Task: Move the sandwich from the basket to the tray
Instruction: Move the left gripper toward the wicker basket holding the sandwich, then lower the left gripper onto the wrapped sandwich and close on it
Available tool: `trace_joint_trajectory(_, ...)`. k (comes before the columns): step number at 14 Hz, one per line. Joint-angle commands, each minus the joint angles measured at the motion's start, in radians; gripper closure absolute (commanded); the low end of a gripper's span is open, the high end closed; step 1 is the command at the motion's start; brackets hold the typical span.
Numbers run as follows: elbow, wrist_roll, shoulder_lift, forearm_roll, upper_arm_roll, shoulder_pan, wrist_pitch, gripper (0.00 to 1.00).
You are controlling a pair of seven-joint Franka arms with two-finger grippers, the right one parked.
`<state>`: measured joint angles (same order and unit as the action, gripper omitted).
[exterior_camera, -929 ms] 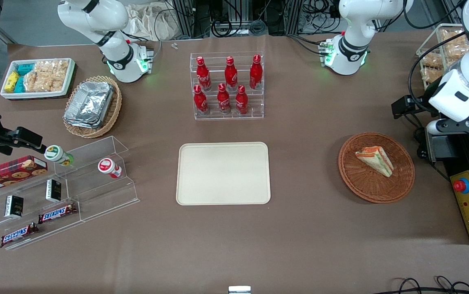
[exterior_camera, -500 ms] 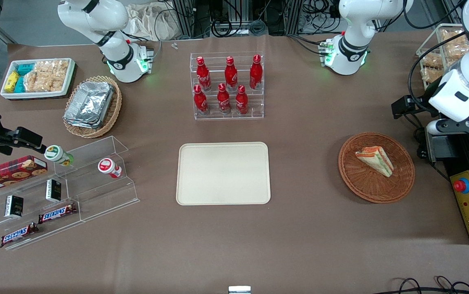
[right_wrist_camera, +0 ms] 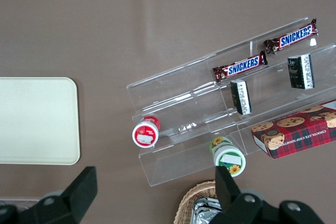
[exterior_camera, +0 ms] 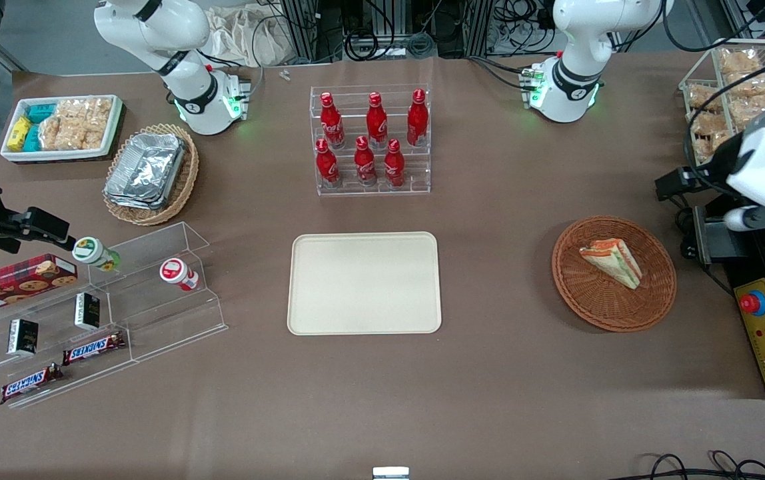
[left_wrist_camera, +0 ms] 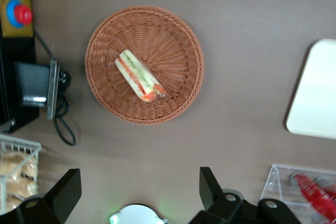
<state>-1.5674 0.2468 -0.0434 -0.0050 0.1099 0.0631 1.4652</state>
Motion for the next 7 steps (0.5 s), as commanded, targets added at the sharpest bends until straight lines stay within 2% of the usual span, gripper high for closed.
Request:
trace_joint_trajectory(1, -0.038, 0.075, -0.001, -0.012, 0.004, 0.017, 0.001, 0.0)
trace_joint_trajectory(5, -0.261, 0.172, 0.037, 0.01, -0.024, 0.018, 0.197, 0.0)
trace_joint_trajectory(7, -0.359, 0.273, 0.023, 0.049, -0.026, 0.018, 0.321, 0.0)
